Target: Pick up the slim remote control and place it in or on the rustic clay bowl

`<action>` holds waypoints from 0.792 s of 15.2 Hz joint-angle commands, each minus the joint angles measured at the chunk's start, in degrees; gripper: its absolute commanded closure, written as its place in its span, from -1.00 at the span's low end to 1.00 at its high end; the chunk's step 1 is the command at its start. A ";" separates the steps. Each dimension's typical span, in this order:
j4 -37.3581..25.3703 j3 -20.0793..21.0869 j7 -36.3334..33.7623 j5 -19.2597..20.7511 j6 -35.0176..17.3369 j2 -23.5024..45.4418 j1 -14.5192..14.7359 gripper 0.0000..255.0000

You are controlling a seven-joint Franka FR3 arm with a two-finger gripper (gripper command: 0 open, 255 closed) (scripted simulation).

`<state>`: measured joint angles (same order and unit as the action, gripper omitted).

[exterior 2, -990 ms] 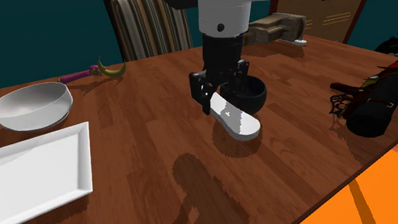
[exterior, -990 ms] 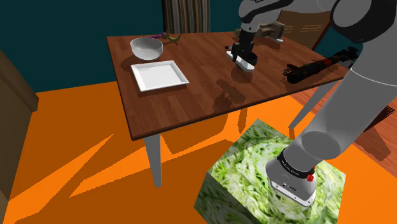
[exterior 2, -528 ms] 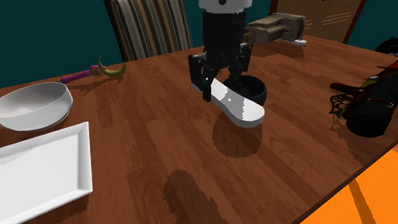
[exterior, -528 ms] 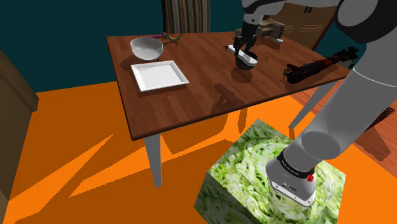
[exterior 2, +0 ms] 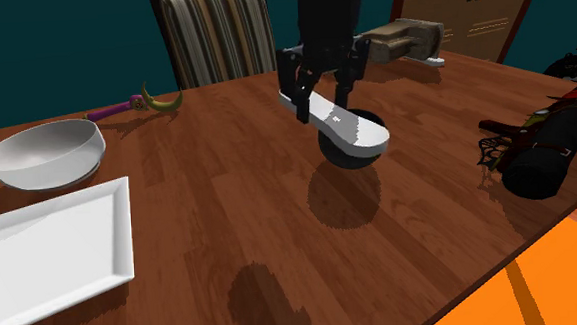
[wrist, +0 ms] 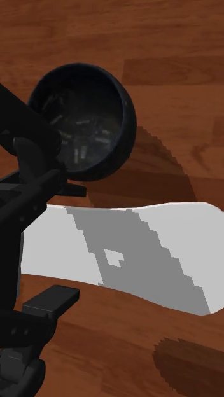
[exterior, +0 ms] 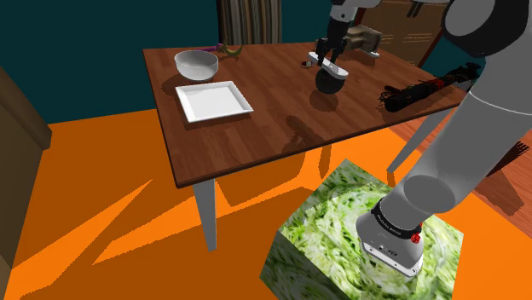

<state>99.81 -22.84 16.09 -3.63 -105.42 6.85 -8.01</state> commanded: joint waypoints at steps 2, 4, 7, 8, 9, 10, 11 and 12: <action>-5.54 -1.38 3.95 -1.73 2.07 3.98 -2.46 1.00; -10.31 -2.13 6.66 -3.32 3.66 7.60 -4.53 1.00; -18.55 -2.87 10.40 -5.89 6.60 13.56 -8.17 1.00; -21.68 -2.96 11.53 -6.76 7.77 15.71 -9.58 1.00; -27.35 -3.10 13.25 -8.28 9.95 19.52 -12.02 1.00; -26.43 -2.97 13.26 -8.21 9.12 19.41 -11.97 1.00; -25.53 -2.93 13.29 -8.18 8.31 19.32 -11.87 1.00; -24.66 -2.90 13.33 -8.17 7.50 19.26 -11.76 1.00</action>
<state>74.85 -25.79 29.20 -11.66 -97.32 25.83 -19.67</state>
